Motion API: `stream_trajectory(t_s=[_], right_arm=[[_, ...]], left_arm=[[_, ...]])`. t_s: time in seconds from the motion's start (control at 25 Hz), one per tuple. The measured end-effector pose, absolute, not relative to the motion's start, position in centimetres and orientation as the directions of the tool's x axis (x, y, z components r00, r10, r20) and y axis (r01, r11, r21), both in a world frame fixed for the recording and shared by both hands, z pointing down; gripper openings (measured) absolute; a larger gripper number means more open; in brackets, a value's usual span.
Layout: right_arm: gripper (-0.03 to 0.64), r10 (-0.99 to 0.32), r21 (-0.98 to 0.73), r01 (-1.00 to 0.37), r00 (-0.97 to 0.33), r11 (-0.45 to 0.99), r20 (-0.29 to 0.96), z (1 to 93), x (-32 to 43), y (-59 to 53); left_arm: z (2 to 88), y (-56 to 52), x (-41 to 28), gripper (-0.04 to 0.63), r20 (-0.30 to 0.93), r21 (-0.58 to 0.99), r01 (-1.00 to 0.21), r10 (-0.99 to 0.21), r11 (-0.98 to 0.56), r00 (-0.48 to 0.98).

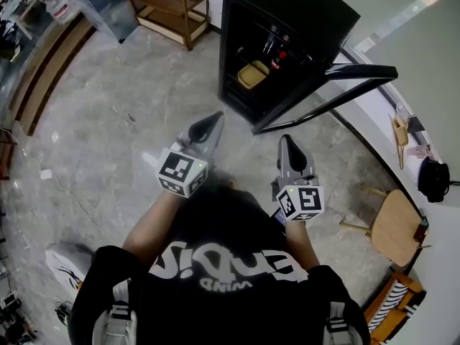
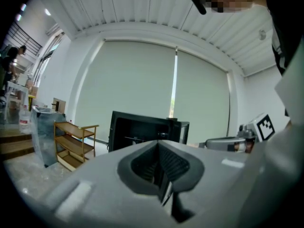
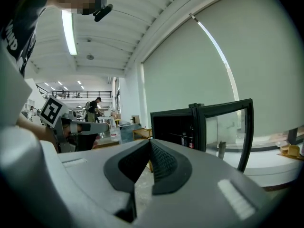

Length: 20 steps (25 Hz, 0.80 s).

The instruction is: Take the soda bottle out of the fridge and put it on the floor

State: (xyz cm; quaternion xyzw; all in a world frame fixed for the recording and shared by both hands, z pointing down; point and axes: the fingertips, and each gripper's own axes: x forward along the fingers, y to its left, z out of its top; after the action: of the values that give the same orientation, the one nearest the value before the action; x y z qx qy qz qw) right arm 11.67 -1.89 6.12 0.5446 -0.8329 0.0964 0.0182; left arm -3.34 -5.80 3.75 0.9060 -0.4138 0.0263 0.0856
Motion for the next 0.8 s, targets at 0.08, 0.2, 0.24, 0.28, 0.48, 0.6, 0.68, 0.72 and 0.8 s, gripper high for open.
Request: stream_trajectory(t_s=[0.08, 0.2, 0.24, 0.28, 0.48, 0.6, 0.68, 0.72, 0.8], right_arm=[[0.0, -0.912, -0.138, -0.92, -0.385, 0.367, 0.139, 6.1, 11.7, -3.4], [0.001, -0.923, -0.134, -0.93, -0.359, 0.341, 0.14, 6.1, 11.2, -5.8], [0.0, -0.926, -0.134, -0.933, -0.35, 0.333, 0.139, 6.0, 11.1, -6.5], [0.0, -0.93, -0.134, -0.936, -0.343, 0.325, 0.136, 6.0, 10.9, -7.2], [0.0, -0.948, -0.151, -0.952, -0.287, 0.267, 0.136, 6.4, 10.4, -10.7], [0.0, -0.955, -0.153, -0.957, -0.267, 0.247, 0.129, 6.8, 10.4, -12.3], [0.0, -0.957, -0.158, -0.958, -0.26, 0.239, 0.127, 7.3, 10.5, -13.2], [0.0, -0.958, -0.161, -0.958, -0.258, 0.237, 0.128, 7.6, 10.6, -13.6], [0.0, -0.957, -0.163, -0.958, -0.257, 0.235, 0.132, 8.3, 10.5, -14.4]], left_arm=[[3.6, -7.6, -3.4, 0.002, 0.114, 0.138, -0.745, -0.737, -0.652, 0.666], [3.7, -10.4, -3.8, 0.002, 0.116, 0.138, -0.729, -0.72, -0.67, 0.684], [3.6, -11.4, -3.9, 0.002, 0.118, 0.136, -0.723, -0.714, -0.677, 0.691], [3.6, -12.2, -4.0, 0.002, 0.12, 0.134, -0.717, -0.707, -0.684, 0.697], [3.8, -16.2, -3.9, 0.002, 0.132, 0.129, -0.687, -0.674, -0.715, 0.726], [4.8, -17.9, -3.4, 0.002, 0.137, 0.126, -0.67, -0.656, -0.732, 0.742], [5.3, -18.8, -2.8, 0.002, 0.135, 0.12, -0.657, -0.644, -0.744, 0.753], [5.5, -19.2, -2.6, 0.002, 0.134, 0.117, -0.652, -0.639, -0.749, 0.758], [6.1, -20.0, -2.1, 0.002, 0.133, 0.115, -0.642, -0.629, -0.758, 0.766]])
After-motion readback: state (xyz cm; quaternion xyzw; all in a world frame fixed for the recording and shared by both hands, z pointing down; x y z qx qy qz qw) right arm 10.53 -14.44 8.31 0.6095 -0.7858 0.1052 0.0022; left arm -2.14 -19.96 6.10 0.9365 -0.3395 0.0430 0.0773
